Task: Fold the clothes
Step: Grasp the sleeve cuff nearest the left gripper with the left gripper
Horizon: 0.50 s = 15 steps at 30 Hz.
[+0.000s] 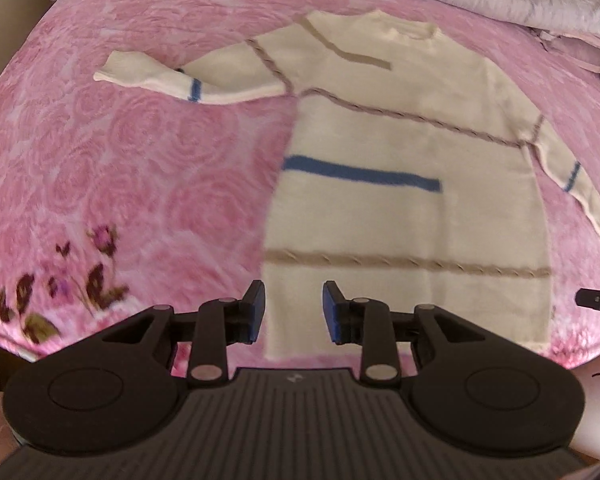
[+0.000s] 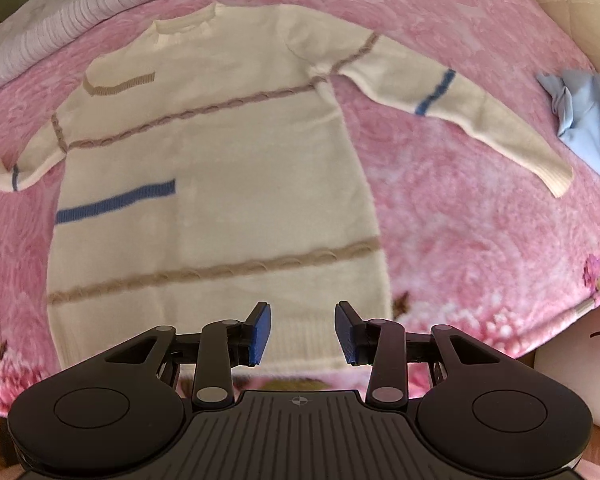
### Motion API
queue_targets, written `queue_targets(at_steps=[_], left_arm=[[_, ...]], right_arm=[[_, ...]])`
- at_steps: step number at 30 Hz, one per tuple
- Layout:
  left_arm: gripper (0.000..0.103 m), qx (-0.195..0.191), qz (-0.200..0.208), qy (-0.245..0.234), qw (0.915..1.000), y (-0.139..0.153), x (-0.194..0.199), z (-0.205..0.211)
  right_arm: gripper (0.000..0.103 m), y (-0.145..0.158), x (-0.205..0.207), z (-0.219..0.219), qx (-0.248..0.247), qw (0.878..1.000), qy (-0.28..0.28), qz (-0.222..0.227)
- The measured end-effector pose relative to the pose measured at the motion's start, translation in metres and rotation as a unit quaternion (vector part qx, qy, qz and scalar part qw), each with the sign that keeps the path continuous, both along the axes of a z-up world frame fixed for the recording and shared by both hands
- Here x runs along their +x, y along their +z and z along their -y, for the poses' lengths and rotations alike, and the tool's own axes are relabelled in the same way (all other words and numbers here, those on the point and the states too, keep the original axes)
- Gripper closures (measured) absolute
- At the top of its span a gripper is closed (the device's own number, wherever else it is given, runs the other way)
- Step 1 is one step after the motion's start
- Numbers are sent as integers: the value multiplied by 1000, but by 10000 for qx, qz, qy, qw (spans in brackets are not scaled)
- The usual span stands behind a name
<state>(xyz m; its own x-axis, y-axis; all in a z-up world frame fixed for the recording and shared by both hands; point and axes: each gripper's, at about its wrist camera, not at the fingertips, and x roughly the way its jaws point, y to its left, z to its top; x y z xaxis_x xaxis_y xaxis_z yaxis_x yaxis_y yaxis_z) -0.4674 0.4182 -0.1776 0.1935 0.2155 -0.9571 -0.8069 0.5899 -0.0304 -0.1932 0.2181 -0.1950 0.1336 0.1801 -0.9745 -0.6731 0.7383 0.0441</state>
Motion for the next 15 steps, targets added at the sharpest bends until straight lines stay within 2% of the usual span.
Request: queue_targets(at_steps=[4, 9, 12, 15], left_arm=[[76, -145, 208, 190, 9995, -17, -19, -55], [72, -305, 701, 985, 9922, -47, -59, -139], [72, -344, 1003, 1621, 9811, -69, -83, -194], [72, -404, 1399, 2237, 9637, -91, -99, -247]], right_arm=[[63, -5, 1, -28, 27, 9996, -240, 122], [63, -10, 11, -56, 299, 9967, -688, 305], [63, -20, 17, -70, 319, 9950, -853, 412], [63, -34, 18, -82, 204, 9945, -918, 469]])
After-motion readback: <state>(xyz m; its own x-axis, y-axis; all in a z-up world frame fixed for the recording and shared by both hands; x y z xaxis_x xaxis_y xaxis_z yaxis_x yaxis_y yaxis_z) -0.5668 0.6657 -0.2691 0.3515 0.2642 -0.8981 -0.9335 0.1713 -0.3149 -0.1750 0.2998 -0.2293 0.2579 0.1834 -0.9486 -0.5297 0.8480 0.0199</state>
